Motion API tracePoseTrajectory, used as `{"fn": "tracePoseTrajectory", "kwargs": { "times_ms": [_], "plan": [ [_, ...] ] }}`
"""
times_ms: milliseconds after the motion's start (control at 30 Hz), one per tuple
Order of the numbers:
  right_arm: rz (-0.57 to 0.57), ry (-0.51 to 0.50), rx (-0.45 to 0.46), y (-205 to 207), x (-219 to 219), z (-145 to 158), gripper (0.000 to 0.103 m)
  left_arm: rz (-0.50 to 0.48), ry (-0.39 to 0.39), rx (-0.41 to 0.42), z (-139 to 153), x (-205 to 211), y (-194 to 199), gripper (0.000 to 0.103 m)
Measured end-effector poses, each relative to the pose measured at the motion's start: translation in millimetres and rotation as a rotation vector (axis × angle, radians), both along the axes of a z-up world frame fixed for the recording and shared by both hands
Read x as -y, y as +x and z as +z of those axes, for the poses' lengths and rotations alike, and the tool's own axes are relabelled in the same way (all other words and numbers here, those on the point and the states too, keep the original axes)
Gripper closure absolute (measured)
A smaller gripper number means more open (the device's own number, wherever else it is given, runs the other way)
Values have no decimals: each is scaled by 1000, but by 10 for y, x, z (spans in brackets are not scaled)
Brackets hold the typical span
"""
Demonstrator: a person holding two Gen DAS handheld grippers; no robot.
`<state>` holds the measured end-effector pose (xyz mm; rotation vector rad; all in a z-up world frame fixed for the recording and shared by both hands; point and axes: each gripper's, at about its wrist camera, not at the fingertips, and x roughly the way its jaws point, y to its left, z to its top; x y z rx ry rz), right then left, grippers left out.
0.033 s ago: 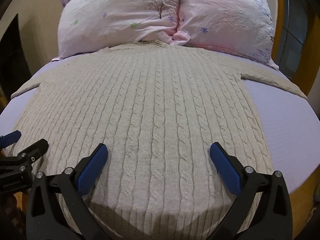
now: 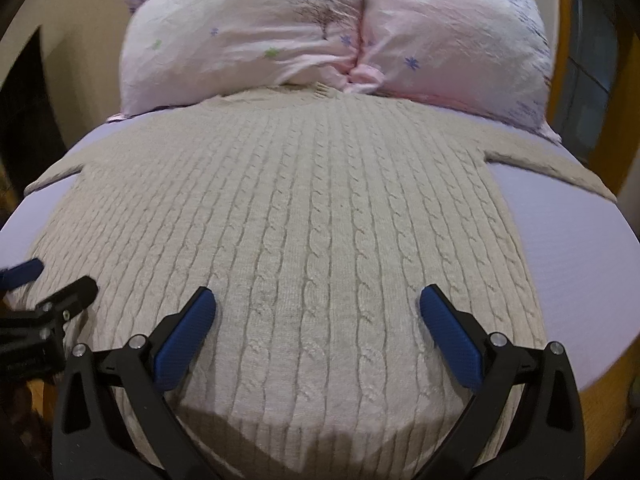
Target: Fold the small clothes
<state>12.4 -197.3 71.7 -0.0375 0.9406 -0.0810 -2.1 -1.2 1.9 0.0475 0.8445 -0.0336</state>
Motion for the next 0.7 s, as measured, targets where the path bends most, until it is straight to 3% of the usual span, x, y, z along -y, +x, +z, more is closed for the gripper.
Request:
{"fn": "tracePoseTrajectory", "kwargs": {
  "times_ms": [67, 133, 300, 333, 367, 467, 600, 700],
  "plan": [
    [41, 44, -4, -7, 107, 47, 2, -19, -5, -9, 7, -31, 6, 1],
    [-11, 119, 35, 13, 414, 221, 2, -22, -10, -7, 68, -116, 37, 1],
    [-299, 222, 127, 273, 1689, 639, 3, 86, 41, 84, 297, -682, 347, 1],
    [-374, 276, 134, 341, 2037, 661, 10, 116, 25, 78, 329, -855, 461, 1],
    [-426, 312, 133, 389, 2269, 661, 21, 142, -2, 69, 354, -1028, 565, 1],
    [-655, 477, 101, 550, 3202, 534, 39, 205, -166, 59, 392, -1604, 859, 1],
    [-843, 523, 95, 611, 3858, 380, 43, 361, -353, 36, 330, -2283, 1140, 1],
    [-907, 578, 103, 709, 4153, 268, 45, 429, -423, 40, 281, -2547, 1239, 1]
  ]
}}
